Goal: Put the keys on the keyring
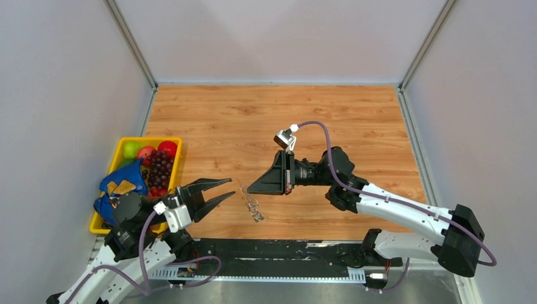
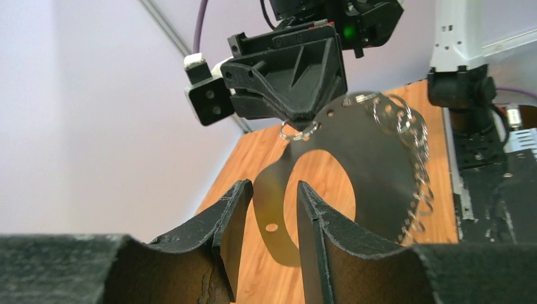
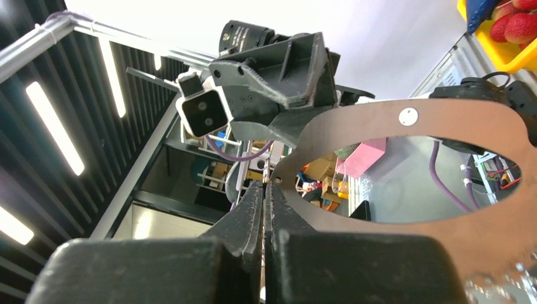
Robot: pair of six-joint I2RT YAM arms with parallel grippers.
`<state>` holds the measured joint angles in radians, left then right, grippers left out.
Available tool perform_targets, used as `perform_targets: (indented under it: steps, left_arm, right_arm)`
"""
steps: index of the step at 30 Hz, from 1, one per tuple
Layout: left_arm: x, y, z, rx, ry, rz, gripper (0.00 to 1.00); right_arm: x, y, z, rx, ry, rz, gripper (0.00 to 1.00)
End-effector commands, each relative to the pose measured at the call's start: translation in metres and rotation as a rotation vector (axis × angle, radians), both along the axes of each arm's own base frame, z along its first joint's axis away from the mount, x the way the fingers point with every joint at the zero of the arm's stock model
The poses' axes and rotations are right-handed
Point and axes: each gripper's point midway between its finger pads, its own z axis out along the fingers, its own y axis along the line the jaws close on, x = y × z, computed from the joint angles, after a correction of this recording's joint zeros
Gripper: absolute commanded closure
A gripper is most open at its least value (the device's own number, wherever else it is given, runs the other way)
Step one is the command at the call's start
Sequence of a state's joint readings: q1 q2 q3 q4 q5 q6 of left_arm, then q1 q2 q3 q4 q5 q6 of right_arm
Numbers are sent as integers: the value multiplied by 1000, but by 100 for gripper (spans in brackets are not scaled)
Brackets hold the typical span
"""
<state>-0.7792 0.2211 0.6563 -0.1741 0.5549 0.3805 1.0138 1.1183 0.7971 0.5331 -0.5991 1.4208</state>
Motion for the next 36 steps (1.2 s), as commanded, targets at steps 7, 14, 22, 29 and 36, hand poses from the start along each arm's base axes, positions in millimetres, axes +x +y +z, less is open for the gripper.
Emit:
perform_targets:
  steps: [7, 14, 22, 29, 36]
  left_arm:
    - [36, -3, 17, -33, -136, 146, 59]
    - [47, -9, 4, 13, -114, 161, 59]
    - [56, 6, -3, 51, -145, 263, 60]
    - [54, 5, -4, 53, -151, 249, 60]
    - [47, -3, -3, 51, -133, 188, 61]
  right_arm:
    - [25, 0, -7, 54, 125, 55, 100]
    - [32, 1, -11, 97, 153, 109, 100]
    - [41, -1, -13, 92, 159, 100, 100]
    - [43, 2, -11, 90, 163, 100, 100]
    - [47, 6, -6, 100, 164, 100, 100]
